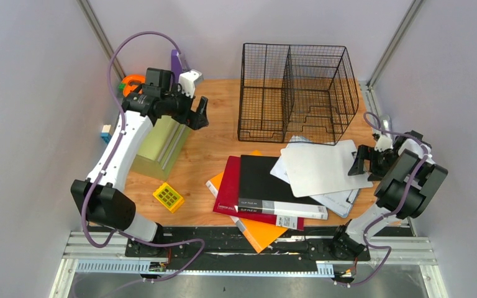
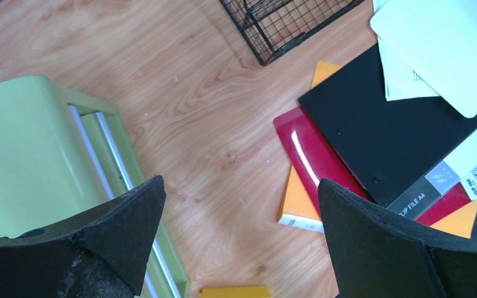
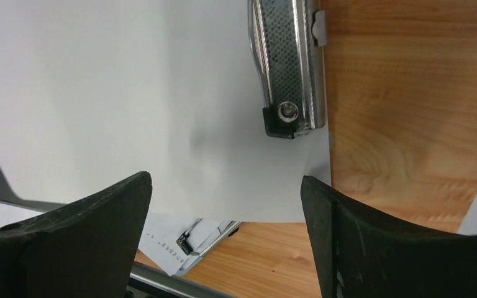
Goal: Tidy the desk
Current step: Pick up the folder from the center of the board.
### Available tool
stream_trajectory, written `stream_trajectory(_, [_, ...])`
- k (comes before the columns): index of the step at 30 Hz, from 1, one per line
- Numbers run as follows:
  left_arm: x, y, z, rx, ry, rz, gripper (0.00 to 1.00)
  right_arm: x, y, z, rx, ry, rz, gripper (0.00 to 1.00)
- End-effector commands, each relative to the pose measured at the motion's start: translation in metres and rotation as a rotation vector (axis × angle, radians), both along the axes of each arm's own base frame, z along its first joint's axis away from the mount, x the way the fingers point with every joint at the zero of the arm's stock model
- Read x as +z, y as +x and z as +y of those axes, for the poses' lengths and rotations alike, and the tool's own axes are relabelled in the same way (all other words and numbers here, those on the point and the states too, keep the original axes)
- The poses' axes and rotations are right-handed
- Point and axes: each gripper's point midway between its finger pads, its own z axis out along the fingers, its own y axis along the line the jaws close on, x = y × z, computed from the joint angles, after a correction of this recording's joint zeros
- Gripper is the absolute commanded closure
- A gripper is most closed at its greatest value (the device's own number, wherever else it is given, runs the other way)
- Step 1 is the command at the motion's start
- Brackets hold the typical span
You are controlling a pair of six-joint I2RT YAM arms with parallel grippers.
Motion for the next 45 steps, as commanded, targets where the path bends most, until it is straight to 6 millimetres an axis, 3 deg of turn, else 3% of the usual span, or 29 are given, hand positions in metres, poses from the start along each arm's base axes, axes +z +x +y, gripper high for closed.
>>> stream_trajectory(1, [0.023, 0.005, -0.019, -0.039, -0.11, -0.087, 0.0, -0.004, 0.029, -0.013, -0.03, 0.006, -0.068, 0.09])
stream_trajectory(14, [-0.004, 0.012, -0.021, -0.031, -0.105, -0.038, 0.0, -0.011, 0.032, -0.028, 0.029, -0.074, -0.095, 0.1])
stream_trajectory(20, [-0.014, 0.016, -0.022, -0.034, -0.097, -0.017, 0.0, -0.023, 0.033, -0.008, 0.04, 0.056, -0.091, 0.13])
stream_trajectory(22, [-0.016, 0.016, -0.022, -0.035, -0.094, -0.018, 0.0, -0.027, 0.03, 0.0, 0.047, 0.104, -0.082, 0.18])
stream_trajectory(26, [-0.019, 0.017, -0.022, -0.035, -0.096, -0.025, 0.0, -0.026, 0.028, 0.013, 0.051, 0.183, -0.081, 0.38])
stream_trajectory(33, [-0.021, 0.016, -0.023, -0.037, -0.098, -0.021, 0.0, -0.002, 0.026, 0.011, 0.031, 0.248, -0.09, 0.79])
stream_trajectory(35, [-0.021, 0.016, -0.023, -0.039, -0.098, -0.023, 0.0, 0.009, 0.023, 0.009, 0.026, 0.264, -0.102, 0.99])
stream_trajectory(45, [-0.019, 0.021, -0.028, -0.043, -0.106, -0.016, 0.0, 0.062, -0.013, 0.014, 0.042, 0.242, -0.138, 1.0])
